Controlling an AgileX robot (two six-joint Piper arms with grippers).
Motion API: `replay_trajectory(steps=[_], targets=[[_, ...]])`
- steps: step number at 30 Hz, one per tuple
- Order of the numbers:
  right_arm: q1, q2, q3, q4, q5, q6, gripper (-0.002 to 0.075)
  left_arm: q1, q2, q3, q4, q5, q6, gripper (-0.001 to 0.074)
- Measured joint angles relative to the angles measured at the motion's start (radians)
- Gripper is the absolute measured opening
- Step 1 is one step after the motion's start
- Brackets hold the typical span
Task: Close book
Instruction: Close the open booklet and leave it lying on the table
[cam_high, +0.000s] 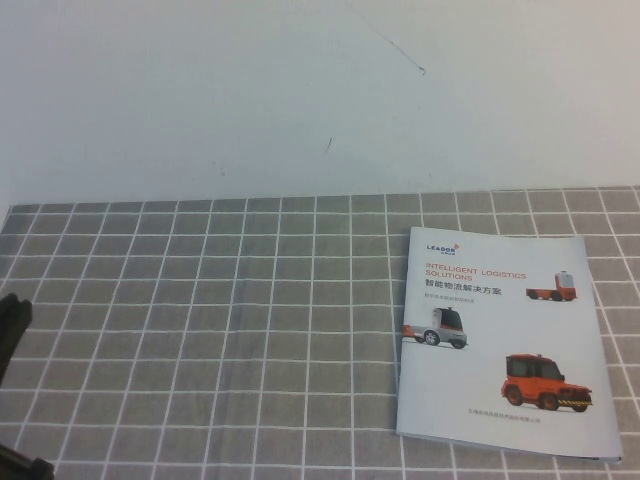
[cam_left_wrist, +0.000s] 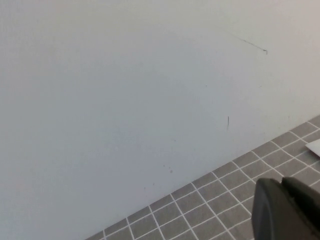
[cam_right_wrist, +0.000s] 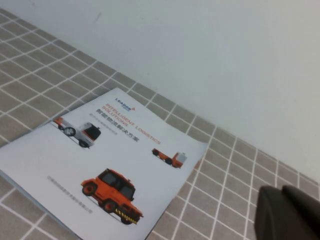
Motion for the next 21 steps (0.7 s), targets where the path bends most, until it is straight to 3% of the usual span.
replay_trajectory(steps=[21], targets=[[0.0, -0.018, 0.013, 0.064, 0.113, -0.063, -0.0003, 0.0, -0.006, 0.009, -0.089, 0.036, 0.064, -0.0004]])
